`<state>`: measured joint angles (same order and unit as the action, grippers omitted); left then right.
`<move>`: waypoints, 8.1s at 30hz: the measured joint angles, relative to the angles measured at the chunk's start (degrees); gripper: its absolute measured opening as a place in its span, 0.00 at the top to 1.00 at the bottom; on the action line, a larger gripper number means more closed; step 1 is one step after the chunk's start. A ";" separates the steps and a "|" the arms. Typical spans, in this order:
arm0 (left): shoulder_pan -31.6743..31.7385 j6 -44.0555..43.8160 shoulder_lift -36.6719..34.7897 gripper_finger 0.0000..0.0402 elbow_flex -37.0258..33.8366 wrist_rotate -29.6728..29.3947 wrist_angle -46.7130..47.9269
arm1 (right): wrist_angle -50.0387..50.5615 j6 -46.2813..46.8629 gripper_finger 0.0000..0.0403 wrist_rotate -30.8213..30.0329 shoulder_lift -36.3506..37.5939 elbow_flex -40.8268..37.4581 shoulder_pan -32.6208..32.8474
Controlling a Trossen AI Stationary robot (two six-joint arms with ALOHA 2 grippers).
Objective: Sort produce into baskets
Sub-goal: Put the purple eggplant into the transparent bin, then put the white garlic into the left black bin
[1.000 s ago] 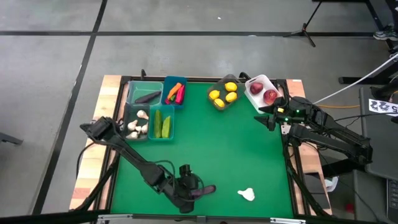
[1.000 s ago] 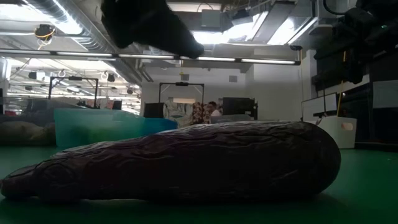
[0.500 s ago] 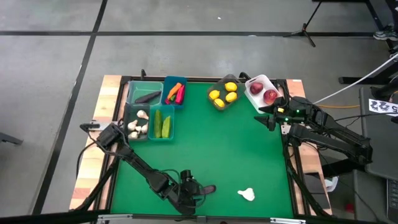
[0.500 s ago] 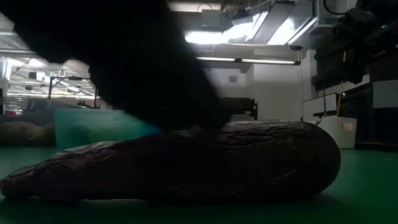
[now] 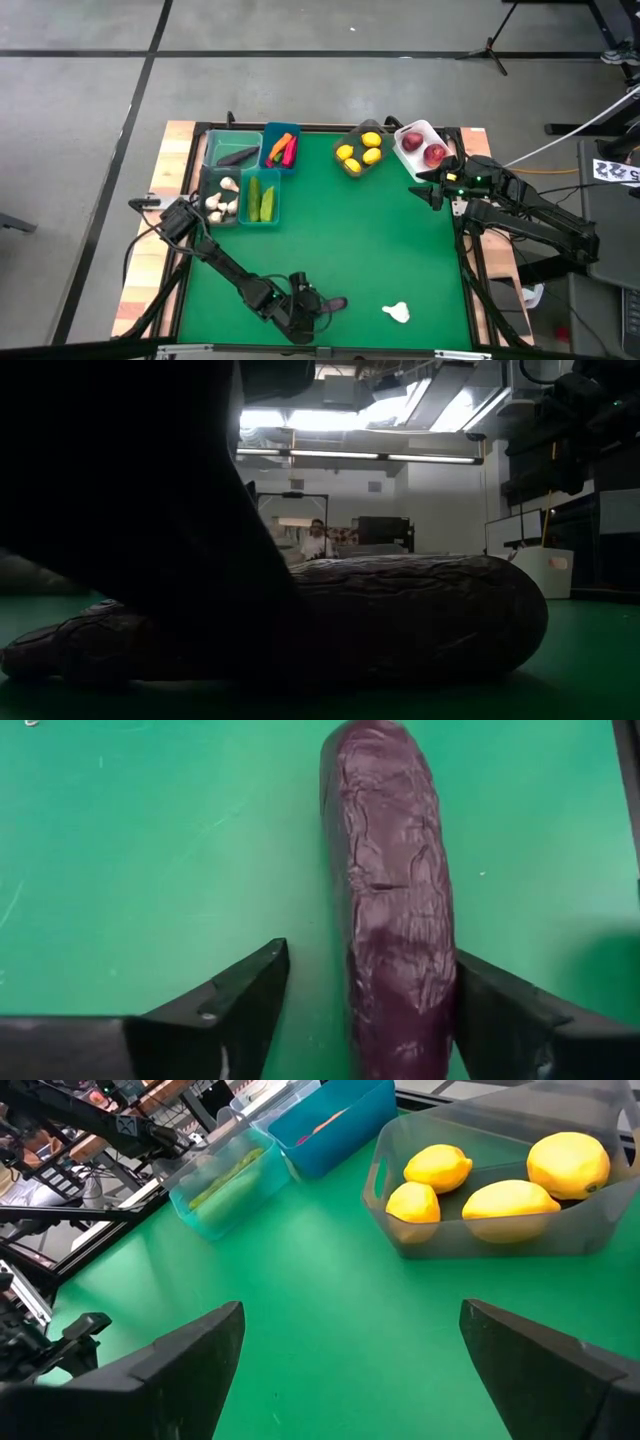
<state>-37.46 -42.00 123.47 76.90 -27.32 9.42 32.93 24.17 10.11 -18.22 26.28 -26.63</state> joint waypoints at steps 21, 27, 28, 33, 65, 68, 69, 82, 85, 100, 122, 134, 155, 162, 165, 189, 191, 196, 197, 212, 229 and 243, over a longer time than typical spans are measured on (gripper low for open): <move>0.10 -9.17 -0.31 0.67 -0.11 -4.11 0.60 | 0.00 -0.01 0.08 -0.02 0.00 0.00 0.00; 0.84 -16.66 -3.13 0.65 -0.21 -9.34 3.66 | 0.04 -0.01 0.08 -0.02 -0.02 0.00 0.01; 1.19 -17.75 -4.30 0.66 -0.20 -10.14 4.82 | 0.04 -0.01 0.08 -0.02 0.00 0.00 0.02; 2.63 -25.15 -10.97 0.67 -0.17 -17.61 15.08 | 0.04 -0.01 0.08 -0.02 -0.02 0.00 0.00; 37.20 -46.56 -40.95 0.65 -5.00 -21.29 80.42 | -0.02 -0.38 0.08 -0.03 -0.02 0.00 0.00; 43.43 -34.11 -42.19 0.65 -5.22 -17.00 79.53 | 0.00 -0.39 0.08 -0.03 -0.02 0.00 0.02; 45.37 -30.38 -42.26 0.65 -5.22 -14.93 79.55 | -0.02 -0.40 0.08 -0.04 -0.02 0.00 0.02; 67.36 15.40 -42.37 0.65 -5.27 -5.27 69.22 | -0.02 -0.46 0.08 -0.48 -0.02 0.00 0.02; 70.63 23.59 -42.37 0.65 -5.27 -3.97 67.28 | -0.01 -0.47 0.08 -0.48 -0.02 0.00 0.02; 75.77 45.45 -42.35 0.65 -5.27 6.79 66.37 | 0.00 -0.62 0.08 -0.48 0.00 0.00 0.00; 78.48 47.21 -42.32 0.65 -14.09 4.38 67.60 | 0.00 -0.58 0.08 -0.48 -0.02 0.00 0.00; 78.50 46.86 -42.58 0.65 -21.05 4.37 64.83 | 0.00 -0.42 0.08 -0.48 -0.02 0.00 0.00; 79.59 54.08 -42.70 0.65 -18.47 15.24 49.95 | 0.04 -0.25 0.08 -0.50 -0.02 0.00 0.00; 79.40 56.29 -42.70 0.65 -18.47 3.43 49.88 | 0.02 -0.27 0.08 -0.50 -0.02 0.00 0.00; 79.46 53.04 -42.70 0.65 -18.47 0.63 50.68 | 0.02 -0.35 0.08 -0.61 -0.02 0.00 0.00; 79.20 50.42 -42.70 0.42 -18.47 10.35 51.20 | 0.03 -0.38 0.08 -2.62 -0.02 0.00 0.00; 79.20 49.94 -42.70 0.39 -18.47 10.33 51.20 | 0.02 -0.39 0.08 -2.62 -0.02 0.00 0.00; 78.69 49.11 -42.70 0.37 -18.08 10.31 51.77 | 0.02 -0.38 0.08 -2.62 0.00 0.00 0.00; 78.25 48.86 -42.70 0.38 -17.63 10.28 52.05 | 0.02 -0.40 0.08 -2.60 -0.02 0.00 0.00; 63.26 35.77 -42.70 0.39 -3.89 25.76 50.91 | 0.02 -0.40 0.08 -2.60 -0.02 0.01 0.00; 18.44 25.51 -38.38 0.40 -9.92 12.88 -1.37 | -0.67 0.28 0.08 22.82 -0.01 0.01 0.07; 14.85 15.16 -21.27 0.39 -10.01 10.10 -11.17 | -0.46 2.66 0.08 24.94 -0.02 -2.82 0.04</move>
<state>-22.61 -26.83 102.19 66.89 -17.22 -1.75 32.47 26.84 35.05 -18.24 23.46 -26.59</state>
